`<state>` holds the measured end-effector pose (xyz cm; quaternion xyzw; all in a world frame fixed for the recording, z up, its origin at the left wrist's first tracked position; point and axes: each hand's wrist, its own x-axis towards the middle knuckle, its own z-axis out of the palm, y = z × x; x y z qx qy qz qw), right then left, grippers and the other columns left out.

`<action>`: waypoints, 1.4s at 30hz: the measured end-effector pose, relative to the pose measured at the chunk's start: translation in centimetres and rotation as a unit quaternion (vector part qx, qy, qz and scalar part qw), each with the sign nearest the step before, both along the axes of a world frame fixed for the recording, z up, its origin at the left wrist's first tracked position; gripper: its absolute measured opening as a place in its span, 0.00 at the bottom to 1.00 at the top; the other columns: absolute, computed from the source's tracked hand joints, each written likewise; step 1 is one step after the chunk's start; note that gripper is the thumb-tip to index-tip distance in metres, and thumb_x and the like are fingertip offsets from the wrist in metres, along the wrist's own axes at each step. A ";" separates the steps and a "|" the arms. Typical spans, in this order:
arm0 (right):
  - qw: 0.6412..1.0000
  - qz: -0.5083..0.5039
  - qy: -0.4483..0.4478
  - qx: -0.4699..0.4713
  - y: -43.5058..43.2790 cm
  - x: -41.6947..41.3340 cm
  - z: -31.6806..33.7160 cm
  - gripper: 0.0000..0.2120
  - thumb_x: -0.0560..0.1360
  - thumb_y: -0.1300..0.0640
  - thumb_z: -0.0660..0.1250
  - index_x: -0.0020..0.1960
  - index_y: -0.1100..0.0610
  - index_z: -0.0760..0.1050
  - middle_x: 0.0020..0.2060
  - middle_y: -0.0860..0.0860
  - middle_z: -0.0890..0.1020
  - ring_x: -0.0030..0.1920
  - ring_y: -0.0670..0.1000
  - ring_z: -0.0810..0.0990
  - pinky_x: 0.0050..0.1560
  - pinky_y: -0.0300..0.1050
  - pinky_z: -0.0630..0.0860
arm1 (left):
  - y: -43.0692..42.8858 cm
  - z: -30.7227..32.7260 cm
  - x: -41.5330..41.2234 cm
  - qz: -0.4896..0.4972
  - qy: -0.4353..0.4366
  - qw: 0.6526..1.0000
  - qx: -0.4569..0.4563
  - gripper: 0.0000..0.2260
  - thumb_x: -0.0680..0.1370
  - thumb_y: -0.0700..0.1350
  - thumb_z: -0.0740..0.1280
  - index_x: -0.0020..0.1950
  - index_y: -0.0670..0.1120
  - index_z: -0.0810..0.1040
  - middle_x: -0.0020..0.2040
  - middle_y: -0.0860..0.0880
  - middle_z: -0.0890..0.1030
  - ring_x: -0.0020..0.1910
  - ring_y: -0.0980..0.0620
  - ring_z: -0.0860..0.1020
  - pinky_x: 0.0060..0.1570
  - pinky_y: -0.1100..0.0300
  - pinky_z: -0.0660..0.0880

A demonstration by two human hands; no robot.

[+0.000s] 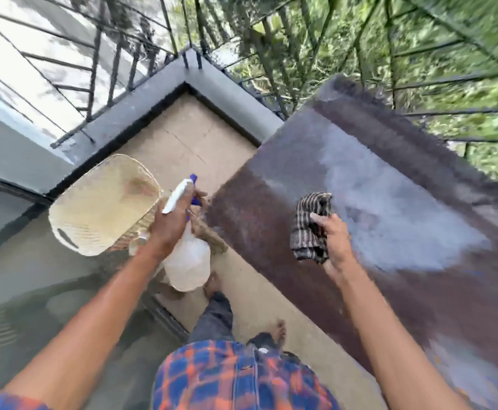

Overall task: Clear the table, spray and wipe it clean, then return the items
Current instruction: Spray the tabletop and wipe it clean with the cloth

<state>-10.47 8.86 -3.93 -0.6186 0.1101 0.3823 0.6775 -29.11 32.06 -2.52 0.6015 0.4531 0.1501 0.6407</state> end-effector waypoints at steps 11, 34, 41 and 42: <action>0.993 -0.051 -0.041 -0.103 -17.8 -5.7 -2.9 0.10 0.76 0.64 0.71 0.55 0.54 0.79 0.53 0.59 0.85 0.51 0.57 0.83 0.58 0.59 0.78 | -11.6 -0.7 2.1 -0.122 0.131 0.984 0.013 0.13 0.86 0.49 0.61 0.57 0.41 0.79 0.45 0.42 0.80 0.39 0.50 0.77 0.46 0.58 0.72; 0.984 -0.115 -0.071 -0.118 -9.8 -8.2 -2.2 0.08 0.72 0.56 0.73 0.51 0.50 0.80 0.44 0.50 0.86 0.44 0.52 0.86 0.45 0.49 0.81 | -3.4 0.2 3.9 -0.278 0.260 0.923 0.062 0.20 0.80 0.62 0.64 0.40 0.47 0.82 0.31 0.46 0.83 0.28 0.44 0.78 0.37 0.54 0.76; 0.972 -0.171 -0.071 -0.145 -6.5 -9.1 -2.5 0.08 0.72 0.57 0.73 0.50 0.50 0.80 0.44 0.49 0.86 0.45 0.51 0.85 0.44 0.46 0.82 | -3.1 -1.4 5.3 -0.379 0.228 0.897 0.006 0.13 0.81 0.59 0.66 0.45 0.53 0.83 0.28 0.49 0.79 0.25 0.51 0.76 0.22 0.62 0.71; 0.969 -0.180 -0.074 -0.152 -6.4 -9.4 -2.5 0.07 0.72 0.57 0.72 0.50 0.50 0.80 0.44 0.49 0.86 0.44 0.50 0.85 0.42 0.44 0.81 | -3.3 -1.5 5.6 -0.387 0.217 0.896 -0.007 0.14 0.81 0.59 0.67 0.45 0.52 0.83 0.29 0.48 0.80 0.26 0.50 0.76 0.23 0.61 0.71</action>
